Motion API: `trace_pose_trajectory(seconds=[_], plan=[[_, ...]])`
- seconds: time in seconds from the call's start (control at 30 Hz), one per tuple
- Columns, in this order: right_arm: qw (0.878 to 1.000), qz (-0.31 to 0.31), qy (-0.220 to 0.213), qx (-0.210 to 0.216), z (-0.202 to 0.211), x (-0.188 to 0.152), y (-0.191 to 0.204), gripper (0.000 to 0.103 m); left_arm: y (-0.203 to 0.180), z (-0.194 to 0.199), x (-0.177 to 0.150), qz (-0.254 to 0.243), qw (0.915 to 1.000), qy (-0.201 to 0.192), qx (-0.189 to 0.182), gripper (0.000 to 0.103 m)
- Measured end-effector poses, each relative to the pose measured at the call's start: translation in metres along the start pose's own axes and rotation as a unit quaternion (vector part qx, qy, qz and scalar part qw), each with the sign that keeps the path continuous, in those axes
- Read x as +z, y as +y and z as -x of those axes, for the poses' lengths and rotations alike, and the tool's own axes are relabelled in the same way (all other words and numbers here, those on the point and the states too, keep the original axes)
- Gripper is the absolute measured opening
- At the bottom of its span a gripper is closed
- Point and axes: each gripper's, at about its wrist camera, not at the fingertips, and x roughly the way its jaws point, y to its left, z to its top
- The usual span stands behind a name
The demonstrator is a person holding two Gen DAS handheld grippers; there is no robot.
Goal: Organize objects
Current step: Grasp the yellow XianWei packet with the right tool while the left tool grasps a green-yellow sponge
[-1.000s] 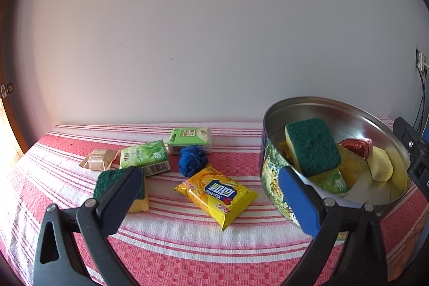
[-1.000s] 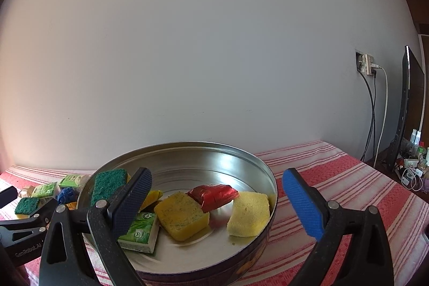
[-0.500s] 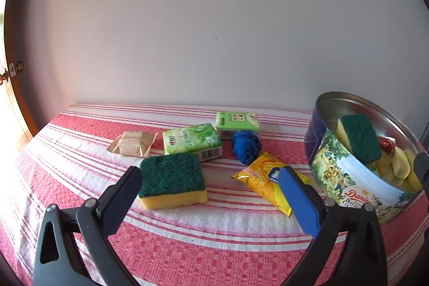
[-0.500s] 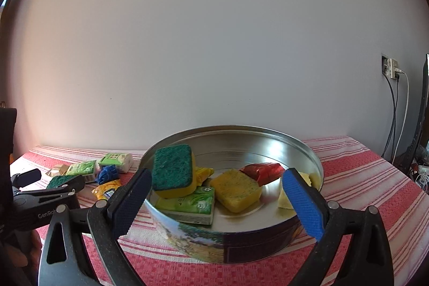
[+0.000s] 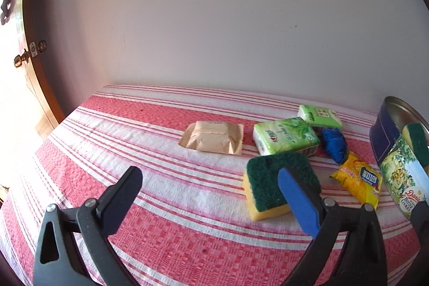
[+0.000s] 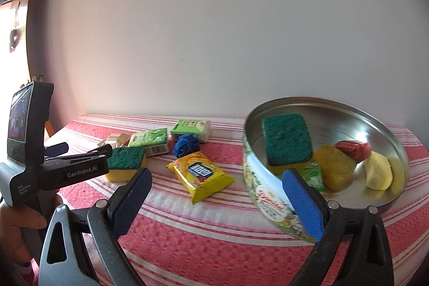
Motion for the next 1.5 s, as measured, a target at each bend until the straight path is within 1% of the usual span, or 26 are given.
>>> trace_pose_trajectory(seconds=[0.07, 0.13, 0.23, 0.27, 0.3, 0.4, 0.5, 0.57, 0.63, 0.7, 0.73, 0.8, 0.87, 0.9, 0.97, 1.03, 1.1, 1.17, 1.27, 1.37, 1.4, 1.43, 1.47, 1.5], plan=[[1.0, 0.012, 0.021, 0.02, -0.015, 0.004, 0.009, 0.097, 0.005, -0.003, 0.002, 0.005, 1.0, 0.006, 0.005, 0.102], [0.998, 0.024, 0.038, 0.033, -0.031, 0.009, 0.014, 0.091, 0.009, -0.005, 0.003, 0.013, 0.9999, 0.009, 0.004, 0.102], [0.996, 0.04, 0.069, 0.047, -0.059, 0.017, 0.021, 0.09, 0.011, -0.006, 0.004, 0.018, 0.9997, 0.013, 0.005, 0.102], [0.995, 0.043, 0.077, 0.054, -0.068, 0.019, 0.021, 0.088, 0.013, -0.006, 0.004, 0.02, 0.9997, 0.014, 0.006, 0.102], [0.993, 0.048, 0.087, 0.058, -0.077, 0.021, 0.023, 0.084, 0.013, -0.007, 0.005, 0.022, 0.9996, 0.016, 0.005, 0.102], [0.989, 0.07, 0.116, 0.059, -0.099, 0.025, 0.032, 0.083, 0.016, -0.009, 0.007, 0.028, 0.9994, 0.019, 0.001, 0.102], [0.985, 0.079, 0.139, 0.068, -0.11, 0.026, 0.031, 0.081, 0.02, -0.011, 0.008, 0.035, 0.9991, 0.022, -0.001, 0.102], [0.98, 0.095, 0.168, 0.056, -0.124, 0.024, 0.032, 0.078, 0.021, -0.013, 0.008, 0.038, 0.999, 0.024, -0.004, 0.102], [0.974, 0.11, 0.191, 0.048, -0.131, 0.02, 0.033, 0.076, 0.021, -0.014, 0.008, 0.037, 0.999, 0.025, -0.005, 0.102], [0.973, 0.089, 0.202, 0.061, -0.13, 0.02, 0.026, 0.075, 0.02, -0.015, 0.008, 0.035, 0.999, 0.026, -0.009, 0.102], [0.974, 0.085, 0.203, 0.059, -0.128, 0.019, 0.023, 0.072, 0.02, -0.015, 0.008, 0.035, 0.999, 0.026, -0.01, 0.102], [0.973, 0.084, 0.207, 0.054, -0.118, 0.015, 0.021, 0.07, 0.018, -0.015, 0.007, 0.033, 0.999, 0.028, -0.015, 0.102], [0.974, 0.078, 0.205, 0.047, -0.107, 0.011, 0.018, 0.06, 0.014, -0.014, 0.006, 0.028, 0.9989, 0.026, -0.026, 0.102], [0.975, 0.072, 0.204, 0.047, -0.102, 0.01, 0.016, 0.051, 0.011, -0.013, 0.006, 0.025, 0.9988, 0.024, -0.033, 0.102], [0.977, 0.048, 0.197, 0.059, -0.094, 0.005, 0.007, 0.051, 0.003, -0.011, 0.006, 0.019, 0.9983, 0.023, -0.05, 0.102], [0.98, 0.035, 0.186, 0.061, -0.086, 0.002, 0.003, 0.051, -0.008, -0.01, 0.006, 0.008, 0.9977, 0.022, -0.064, 0.102], [0.981, 0.016, 0.18, 0.066, -0.073, -0.001, -0.002, 0.051, -0.021, -0.013, 0.006, -0.004, 0.9976, 0.024, -0.064, 0.102], [0.982, -0.002, 0.173, 0.075, -0.058, -0.001, -0.006, 0.051, -0.033, -0.017, 0.005, -0.018, 0.9969, 0.035, -0.067, 0.102], [0.987, -0.011, 0.144, 0.074, -0.031, 0.0, -0.01, 0.051, -0.048, -0.028, 0.004, -0.027, 0.996, 0.058, -0.062, 0.102], [0.99, -0.024, 0.121, 0.069, -0.013, -0.002, -0.014, 0.051, -0.059, -0.039, 0.005, -0.037, 0.9953, 0.078, -0.045, 0.101], [0.991, -0.024, 0.112, 0.064, -0.007, -0.002, -0.019, 0.051, -0.063, -0.042, 0.005, -0.041, 0.9947, 0.085, -0.041, 0.1], [0.993, -0.021, 0.103, 0.057, -0.004, -0.003, -0.018, 0.051, -0.066, -0.045, 0.005, -0.044, 0.9941, 0.092, -0.039, 0.094], [0.994, -0.017, 0.095, 0.051, -0.002, -0.004, -0.019, 0.051, -0.069, -0.05, 0.005, -0.047, 0.9931, 0.1, -0.039, 0.085], [0.995, -0.016, 0.088, 0.048, 0.0, -0.003, -0.02, 0.051, -0.068, -0.052, 0.004, -0.046, 0.9918, 0.11, -0.046, 0.082]])
